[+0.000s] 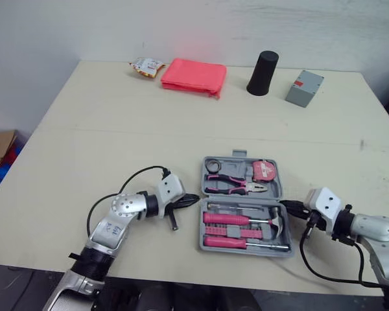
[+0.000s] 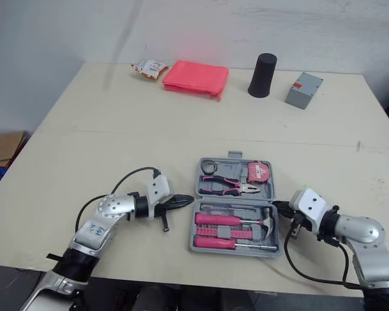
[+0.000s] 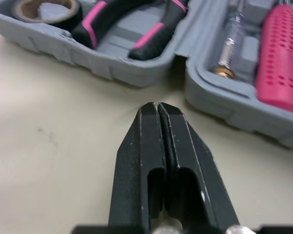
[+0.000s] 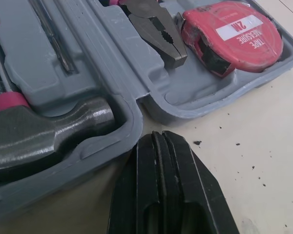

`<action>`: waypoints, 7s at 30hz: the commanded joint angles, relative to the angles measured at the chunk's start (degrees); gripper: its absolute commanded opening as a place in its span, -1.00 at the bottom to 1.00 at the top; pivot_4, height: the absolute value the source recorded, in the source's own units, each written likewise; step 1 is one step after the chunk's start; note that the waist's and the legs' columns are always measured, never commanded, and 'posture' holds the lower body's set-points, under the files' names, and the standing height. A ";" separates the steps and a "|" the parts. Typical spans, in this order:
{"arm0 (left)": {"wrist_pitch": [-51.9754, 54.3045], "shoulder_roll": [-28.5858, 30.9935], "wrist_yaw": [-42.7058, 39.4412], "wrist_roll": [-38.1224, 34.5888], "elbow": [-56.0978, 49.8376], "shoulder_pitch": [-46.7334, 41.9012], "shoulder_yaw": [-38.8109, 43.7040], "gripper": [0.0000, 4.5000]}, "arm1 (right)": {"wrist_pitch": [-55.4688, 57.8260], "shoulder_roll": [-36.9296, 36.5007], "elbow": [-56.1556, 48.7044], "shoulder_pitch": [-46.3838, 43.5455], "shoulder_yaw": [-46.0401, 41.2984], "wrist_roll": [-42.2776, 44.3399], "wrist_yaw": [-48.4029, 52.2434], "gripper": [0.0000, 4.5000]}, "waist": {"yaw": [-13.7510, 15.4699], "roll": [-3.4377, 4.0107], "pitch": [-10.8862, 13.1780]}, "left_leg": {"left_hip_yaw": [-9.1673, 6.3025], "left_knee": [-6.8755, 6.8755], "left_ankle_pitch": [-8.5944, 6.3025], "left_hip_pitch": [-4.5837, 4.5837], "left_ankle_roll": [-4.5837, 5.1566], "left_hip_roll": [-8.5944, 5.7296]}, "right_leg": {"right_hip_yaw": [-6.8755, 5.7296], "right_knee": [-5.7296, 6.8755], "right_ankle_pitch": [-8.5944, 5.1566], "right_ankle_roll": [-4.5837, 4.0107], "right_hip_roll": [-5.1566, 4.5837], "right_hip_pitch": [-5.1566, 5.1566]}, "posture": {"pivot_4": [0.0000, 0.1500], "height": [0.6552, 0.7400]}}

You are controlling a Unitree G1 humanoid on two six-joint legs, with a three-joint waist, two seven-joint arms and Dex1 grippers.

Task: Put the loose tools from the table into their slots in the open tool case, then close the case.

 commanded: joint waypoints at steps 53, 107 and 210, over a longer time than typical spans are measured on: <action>19.40 12.02 9.54 -7.29 -2.11 -3.12 22.83 0.89 | 53.47 5.31 -7.80 -24.89 -3.71 16.13 -15.96 1.00 | -2.94 -0.36 0.71 | 0.11 0.22 0.47 -0.47 -0.09 0.12 | 0.10 1.10 0.16 -0.18 0.02 -0.95 | 1.00 1.00; 48.39 -3.83 28.03 -9.23 0.43 -20.48 18.86 -1.00 | 78.16 31.28 9.34 -52.68 -5.11 7.48 -42.75 -0.99 | -3.21 -0.63 0.61 | 0.16 0.32 1.51 -1.40 -0.48 -0.03 | 0.12 2.73 0.21 -0.41 0.01 -2.68 | 1.00 1.00; -8.68 -7.03 -15.93 13.65 23.12 -25.66 -12.60 -0.98 | 11.45 5.44 -11.68 -5.19 9.82 0.03 -9.88 -1.00 | -1.42 -1.14 1.02 | 0.05 -0.08 1.29 -0.47 -0.11 -0.01 | 0.03 0.95 0.74 -0.17 0.07 -0.99 | 1.00 1.00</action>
